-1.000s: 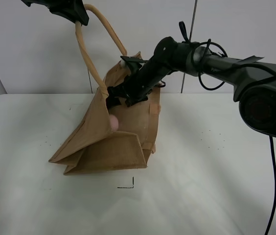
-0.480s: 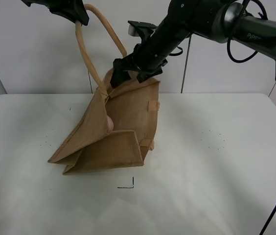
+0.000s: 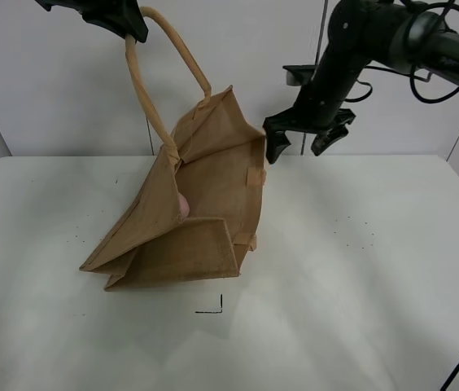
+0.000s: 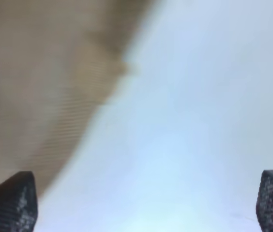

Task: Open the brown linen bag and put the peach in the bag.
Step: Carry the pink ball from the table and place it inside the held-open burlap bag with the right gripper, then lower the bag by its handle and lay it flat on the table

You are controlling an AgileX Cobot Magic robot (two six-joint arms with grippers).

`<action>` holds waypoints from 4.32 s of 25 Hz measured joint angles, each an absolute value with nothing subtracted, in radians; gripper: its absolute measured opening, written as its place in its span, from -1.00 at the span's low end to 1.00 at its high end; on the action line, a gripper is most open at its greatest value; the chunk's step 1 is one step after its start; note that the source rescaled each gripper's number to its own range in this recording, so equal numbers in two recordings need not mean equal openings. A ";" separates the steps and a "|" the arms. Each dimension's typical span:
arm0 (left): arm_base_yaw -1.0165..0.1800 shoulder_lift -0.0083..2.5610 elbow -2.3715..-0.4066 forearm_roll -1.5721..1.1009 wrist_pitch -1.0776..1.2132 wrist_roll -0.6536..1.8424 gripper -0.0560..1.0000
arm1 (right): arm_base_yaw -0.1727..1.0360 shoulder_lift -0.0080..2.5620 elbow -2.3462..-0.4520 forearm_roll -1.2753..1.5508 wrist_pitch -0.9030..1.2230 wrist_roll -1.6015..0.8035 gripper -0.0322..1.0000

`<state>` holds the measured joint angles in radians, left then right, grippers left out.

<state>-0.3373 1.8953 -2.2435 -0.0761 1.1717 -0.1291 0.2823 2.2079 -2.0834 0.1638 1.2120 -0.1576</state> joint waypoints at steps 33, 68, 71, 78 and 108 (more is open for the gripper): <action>-0.337 1.895 -2.244 -0.076 1.172 -0.129 -0.89 | -0.047 1.351 -1.029 0.108 1.212 -0.151 1.00; -0.337 1.895 -2.244 -0.074 1.172 -0.129 -0.89 | -0.010 -0.002 -0.494 0.009 1.029 -0.047 1.00; -0.337 1.895 -2.244 -0.074 1.172 -0.129 -0.89 | -0.010 -0.003 -0.494 0.009 1.029 -0.045 1.00; -0.337 1.895 -2.244 -0.074 1.172 -0.129 -0.89 | -0.010 -0.003 -0.492 0.009 1.029 -0.043 1.00; -0.337 2.305 -2.089 -0.166 1.093 -0.085 0.77 | -0.010 -0.003 -0.492 0.009 1.029 -0.042 1.00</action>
